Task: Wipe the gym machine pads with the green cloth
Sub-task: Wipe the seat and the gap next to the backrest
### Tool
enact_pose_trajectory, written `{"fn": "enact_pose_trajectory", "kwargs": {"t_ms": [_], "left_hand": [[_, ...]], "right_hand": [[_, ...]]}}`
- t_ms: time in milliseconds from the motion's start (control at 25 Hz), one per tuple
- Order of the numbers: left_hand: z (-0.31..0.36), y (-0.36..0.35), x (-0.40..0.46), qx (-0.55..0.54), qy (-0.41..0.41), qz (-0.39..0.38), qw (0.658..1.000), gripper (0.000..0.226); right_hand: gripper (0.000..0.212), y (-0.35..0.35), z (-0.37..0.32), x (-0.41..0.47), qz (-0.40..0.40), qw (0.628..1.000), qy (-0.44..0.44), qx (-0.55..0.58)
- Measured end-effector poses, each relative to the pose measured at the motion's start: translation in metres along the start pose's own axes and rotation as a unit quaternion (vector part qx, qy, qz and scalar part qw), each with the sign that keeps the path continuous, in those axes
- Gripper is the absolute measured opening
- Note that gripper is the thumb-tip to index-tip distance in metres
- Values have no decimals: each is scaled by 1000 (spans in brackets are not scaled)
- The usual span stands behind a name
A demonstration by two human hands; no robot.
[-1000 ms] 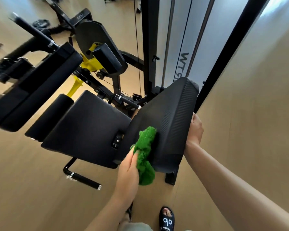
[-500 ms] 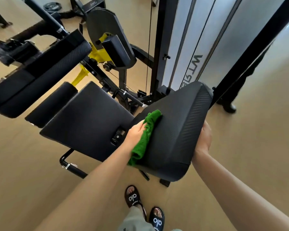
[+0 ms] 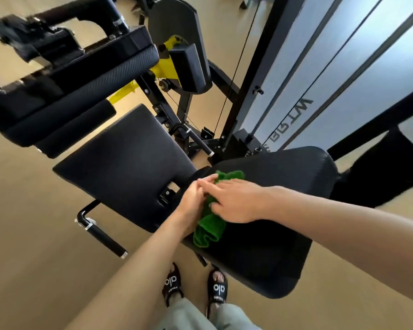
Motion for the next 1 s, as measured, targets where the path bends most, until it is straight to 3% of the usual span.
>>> {"fn": "enact_pose_trajectory", "kwargs": {"t_ms": [120,200,320,520,760,880,1000], "left_hand": [[-8,34,-4,-162,-7,82,983,53],[-21,52,-11,-115,-20,167,979,55],[-41,62,-20,-3,-10,261,965,50],[-69,44,-22,-56,47,331,941,74],[-75,39,-25,-96,25,362,927,40],[-72,35,-28,-119,47,370,920,60],[-65,27,-34,-205,43,372,904,47]], "right_hand": [[71,-23,-2,20,-89,991,-19,-94],[80,-26,-11,28,-85,983,8,-159],[74,-37,-20,34,-98,970,62,-213],[61,-48,11,52,-178,962,75,-191],[53,8,121,74,-171,952,-31,-250],[48,-6,77,54,-171,965,59,-191],[43,-35,10,14,-142,958,218,-123]]}}
Point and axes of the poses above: each hand's wrist, its own x-axis towards the middle knuckle, its own y-axis out of the back of the hand, z = x × y, the point moved 4 cm from there along x, towards the middle knuckle, and after that the axes turned 3 degrees about z, right-handed, at the moved point
